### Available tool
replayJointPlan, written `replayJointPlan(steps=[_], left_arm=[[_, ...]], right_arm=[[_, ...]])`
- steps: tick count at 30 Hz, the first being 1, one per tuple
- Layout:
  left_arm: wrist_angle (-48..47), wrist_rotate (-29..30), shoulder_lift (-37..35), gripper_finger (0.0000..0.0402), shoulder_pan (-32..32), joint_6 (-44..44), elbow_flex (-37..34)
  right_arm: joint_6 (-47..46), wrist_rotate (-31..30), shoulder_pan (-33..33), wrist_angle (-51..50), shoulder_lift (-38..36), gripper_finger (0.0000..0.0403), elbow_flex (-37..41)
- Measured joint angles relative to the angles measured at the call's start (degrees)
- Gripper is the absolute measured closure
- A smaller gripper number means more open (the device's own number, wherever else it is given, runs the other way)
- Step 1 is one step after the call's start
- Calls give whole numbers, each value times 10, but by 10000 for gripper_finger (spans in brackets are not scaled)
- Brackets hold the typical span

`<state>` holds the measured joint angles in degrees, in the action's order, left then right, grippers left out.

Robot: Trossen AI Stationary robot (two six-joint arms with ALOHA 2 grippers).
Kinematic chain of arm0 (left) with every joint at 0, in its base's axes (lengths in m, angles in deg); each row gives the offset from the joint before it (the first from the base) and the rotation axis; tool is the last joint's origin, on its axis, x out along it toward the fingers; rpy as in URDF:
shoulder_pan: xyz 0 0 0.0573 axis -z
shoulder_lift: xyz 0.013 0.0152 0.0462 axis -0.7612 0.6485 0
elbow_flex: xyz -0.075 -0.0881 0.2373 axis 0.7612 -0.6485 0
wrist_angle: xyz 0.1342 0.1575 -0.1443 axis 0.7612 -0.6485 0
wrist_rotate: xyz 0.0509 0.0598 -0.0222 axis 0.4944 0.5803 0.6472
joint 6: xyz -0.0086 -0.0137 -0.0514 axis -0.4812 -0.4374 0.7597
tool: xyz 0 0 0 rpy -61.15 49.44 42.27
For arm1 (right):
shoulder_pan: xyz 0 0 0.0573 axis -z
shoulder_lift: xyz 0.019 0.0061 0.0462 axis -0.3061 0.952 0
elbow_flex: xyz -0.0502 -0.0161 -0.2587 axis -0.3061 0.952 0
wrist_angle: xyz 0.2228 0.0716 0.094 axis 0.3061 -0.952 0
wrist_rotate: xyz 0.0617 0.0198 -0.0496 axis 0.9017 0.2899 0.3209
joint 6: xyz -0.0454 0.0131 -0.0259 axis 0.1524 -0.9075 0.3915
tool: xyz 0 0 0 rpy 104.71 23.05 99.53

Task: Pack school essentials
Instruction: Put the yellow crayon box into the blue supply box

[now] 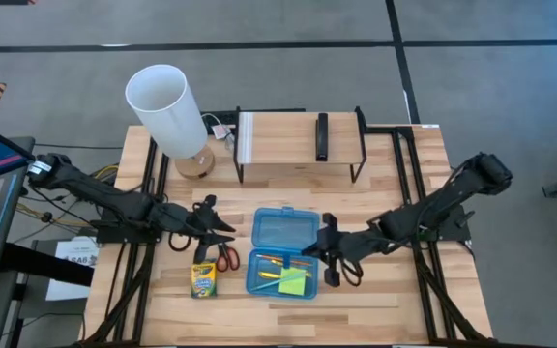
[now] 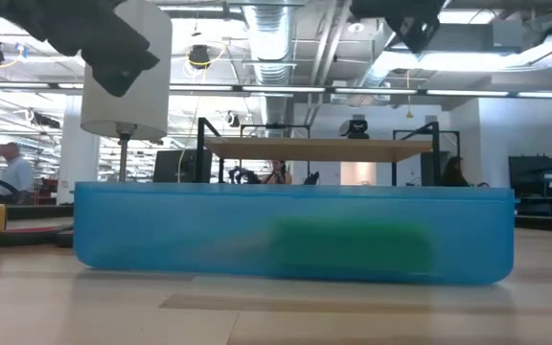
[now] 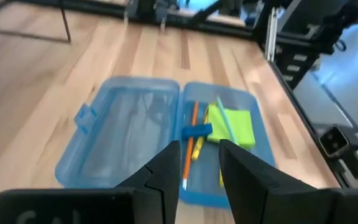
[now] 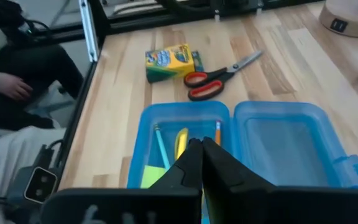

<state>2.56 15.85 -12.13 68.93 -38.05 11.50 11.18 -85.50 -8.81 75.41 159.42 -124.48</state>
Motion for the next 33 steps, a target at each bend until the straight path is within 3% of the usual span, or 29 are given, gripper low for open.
replayJointPlan(steps=[11, 17, 26, 30, 33], left_arm=[[-159, -15, 0, 304, 48, 87, 34], [-187, 47, 0, 304, 137, 143, 35], [-218, 172, 17, 299, 276, 306, 36], [-249, 176, 55, 296, 310, 381, 36], [-250, 166, 82, 297, 333, 412, 36]], right_arm=[[31, 1, 5, 86, 9, 381, 42], [63, 2, 31, 128, 9, 379, 42], [104, 10, 63, 139, 9, 378, 42], [124, 51, 73, 155, 45, 377, 29], [143, 96, 74, 156, 97, 374, -24]])
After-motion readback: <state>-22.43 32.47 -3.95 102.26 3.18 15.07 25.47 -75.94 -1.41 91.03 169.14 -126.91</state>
